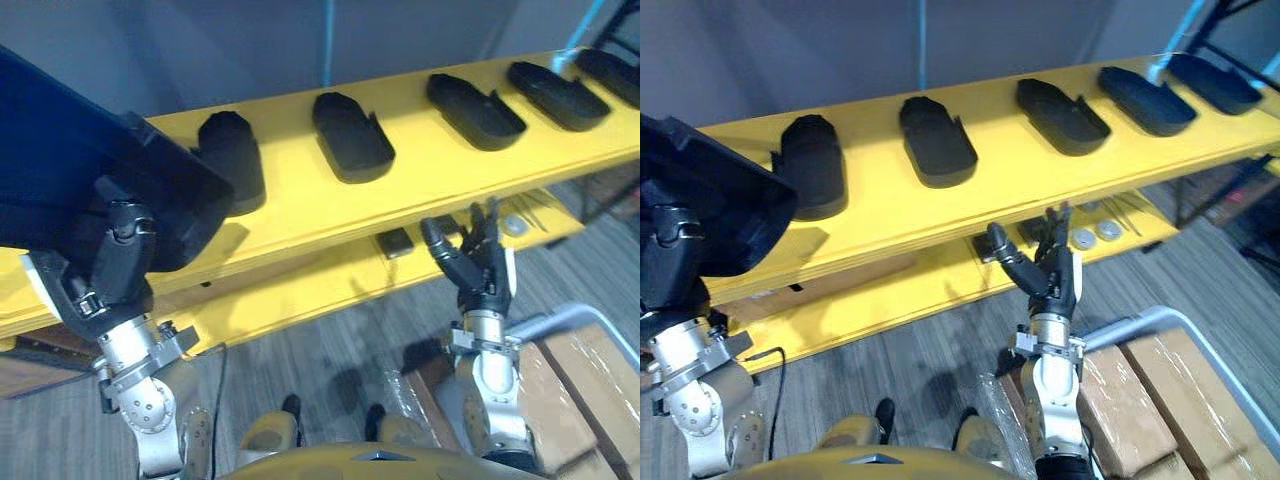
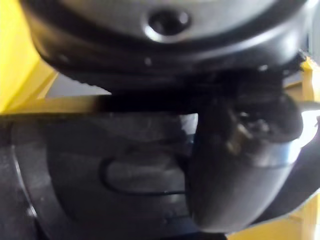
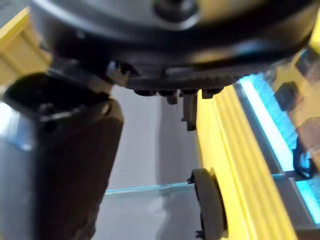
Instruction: Walk over and take three plastic housings, then place them on the shelf
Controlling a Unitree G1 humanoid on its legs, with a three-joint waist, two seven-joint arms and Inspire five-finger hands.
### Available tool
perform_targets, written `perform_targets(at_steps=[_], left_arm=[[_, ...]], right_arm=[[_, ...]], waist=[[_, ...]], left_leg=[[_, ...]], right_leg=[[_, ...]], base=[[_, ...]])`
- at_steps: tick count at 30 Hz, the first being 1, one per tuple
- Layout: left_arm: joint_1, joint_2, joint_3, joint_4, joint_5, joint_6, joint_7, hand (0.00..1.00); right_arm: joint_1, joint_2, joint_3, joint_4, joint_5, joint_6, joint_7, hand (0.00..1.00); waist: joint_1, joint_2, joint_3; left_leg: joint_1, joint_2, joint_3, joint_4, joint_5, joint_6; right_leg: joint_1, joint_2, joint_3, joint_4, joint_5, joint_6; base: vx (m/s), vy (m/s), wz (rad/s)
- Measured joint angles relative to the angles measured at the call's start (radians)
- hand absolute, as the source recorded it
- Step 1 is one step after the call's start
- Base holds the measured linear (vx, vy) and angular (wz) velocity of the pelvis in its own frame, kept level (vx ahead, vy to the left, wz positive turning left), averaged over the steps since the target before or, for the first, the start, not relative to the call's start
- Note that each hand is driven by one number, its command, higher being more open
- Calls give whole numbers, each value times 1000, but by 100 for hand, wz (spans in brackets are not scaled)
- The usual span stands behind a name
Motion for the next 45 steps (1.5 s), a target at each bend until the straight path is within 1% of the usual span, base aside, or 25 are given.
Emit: perform_targets(at_steps=[3,7,9,11,12,14,16,21,23,24,25,28,30,31,32,33,34,35,36,37,38,39,41,43,45], left_arm=[[-2,4,-39,-26,64,0,20,0],[5,7,-50,-26,67,-2,39,0],[22,2,-41,-26,57,-1,46,0],[40,0,-41,-26,51,0,26,0],[46,2,-40,-26,47,3,3,0],[48,1,-42,-25,17,5,-48,0],[53,1,-41,-25,12,4,-74,0],[125,-21,-31,-24,-82,1,-94,0],[118,-23,-40,6,-103,-1,-106,0],[116,-19,-41,36,-95,-1,-122,0],[116,-18,-42,48,-94,-1,-127,0],[115,-19,-52,74,-90,5,-154,0],[107,-13,-64,75,-70,6,-182,0],[106,-10,-67,75,-59,6,-183,0],[96,1,-69,75,-51,7,-189,0],[73,21,-70,75,-49,13,-193,0],[58,33,-69,75,-49,23,-199,0],[35,48,-70,76,-49,48,-211,0],[23,57,-70,79,-49,63,-226,0],[16,62,-69,82,-43,70,-233,0],[8,73,-62,90,-9,77,-240,0],[8,79,-53,90,-6,78,-248,0],[-9,122,-32,90,-9,92,-273,0],[-17,116,-38,90,-9,94,-265,0],[-17,106,-43,89,-8,95,-253,0]], right_arm=[[-26,-3,11,-66,-1,-32,-6,100],[-66,-1,28,-124,-12,-123,-87,100],[-78,-1,20,-147,-13,-166,-114,100],[-81,-1,11,-147,-13,-173,-116,100],[-78,4,3,-147,-13,-172,-116,100],[-68,4,-21,-148,-43,-171,-131,100],[-49,-7,-39,-148,-52,-166,-133,100],[-12,-16,-45,-147,-49,-147,-83,100],[32,-30,-61,-146,-47,-146,-62,100],[48,-27,-70,-140,-47,-140,-57,100],[50,-23,-71,-140,-47,-138,-58,100],[59,-29,-82,-140,-90,-138,-114,100],[57,-37,-114,-137,-65,-136,-155,100],[55,-37,-120,-136,-57,-136,-160,100],[38,-34,-122,-130,-47,-136,-176,100],[18,-29,-123,-120,-46,-136,-187,100],[10,-22,-124,-111,-45,-136,-193,100],[0,-7,-130,-81,-43,-131,-195,100],[-1,22,-129,-55,-43,-120,-195,100],[5,45,-131,-46,-42,-118,-195,100],[19,88,-129,-38,-40,-118,-194,100],[26,106,-123,-36,-42,-118,-193,100],[52,133,-103,-38,-53,-118,-192,100],[74,121,-104,-61,-53,-105,-191,100],[83,121,-104,-73,-55,-98,-192,100]], waist=[[2,6,-2],[21,7,-2],[33,8,-1],[41,10,-1],[40,11,0],[18,21,-2],[18,35,-4],[18,61,-12],[10,54,-11],[-2,35,-6],[-10,36,-6],[-43,48,-15],[-47,79,-30],[-47,84,-33],[-52,83,-34],[-64,73,-32],[-66,69,-32],[-64,58,-24],[-62,56,-23],[-61,55,-22],[-61,55,-22],[-60,54,-23],[-70,42,-27],[-72,43,-31],[-79,46,-31]], left_leg=[[-29,10,-45,1,5,-19],[-66,13,-95,-3,25,-39],[-71,10,-133,-40,60,-46],[-71,9,-131,-60,81,-44],[-72,29,-51,-70,69,3],[-81,89,123,-68,64,19],[-81,108,197,-68,83,46],[-98,89,222,-65,102,48],[-114,91,322,-43,-3,93],[-137,98,352,27,14,138],[-144,102,351,65,14,138],[-146,146,336,139,36,101],[-110,177,299,114,104,48],[-96,177,288,112,97,18],[-76,156,291,120,32,-53],[-80,122,297,140,-5,-81],[-82,102,304,149,-10,-74],[-89,80,315,162,-25,-54],[-95,71,320,164,-33,-36],[-97,67,322,159,-35,-28],[-94,64,329,141,-34,-5],[-90,63,335,124,-35,4],[-62,48,329,21,-4,53],[-43,21,329,-63,32,83],[-45,5,330,-89,52,86]], right_leg=[[8,21,-47,-23,-8,-13],[7,39,-94,-40,-17,-28],[10,42,-111,-53,-23,-36],[29,39,-152,-55,-29,-42],[51,27,-199,-59,-30,-41],[86,17,-270,-56,-30,-41],[101,13,-286,-42,-40,-34],[69,-11,-210,37,-115,-28],[53,-50,-215,53,-132,-22],[40,-107,-226,95,-153,-17],[40,-127,-233,114,-161,-12],[40,-195,-233,192,-185,23],[35,-230,-203,253,-190,35],[35,-238,-192,266,-193,42],[36,-267,-164,277,-185,70],[37,-295,-144,268,-165,105],[44,-311,-131,253,-147,122],[56,-323,-112,206,-88,134],[56,-323,-103,173,-17,118],[54,-322,-107,163,14,89],[50,-317,-143,141,72,16],[48,-312,-157,121,90,0],[48,-187,-135,116,-5,39],[55,-52,-133,33,-93,10],[64,-6,-117,-42,-100,-4]], base=[[75,-89,43],[22,-71,45],[-7,-24,57],[-31,-11,70],[-45,7,93],[-50,1,120],[-29,43,102],[-45,73,39],[-39,76,46],[-45,111,36],[-12,116,32],[63,92,9],[116,292,-10],[136,404,-19],[101,411,-8],[87,422,-1],[59,419,8],[26,403,2],[12,397,0],[-16,380,0],[-24,279,-3],[-30,311,-5],[-17,243,6],[2,146,4],[14,79,7]])
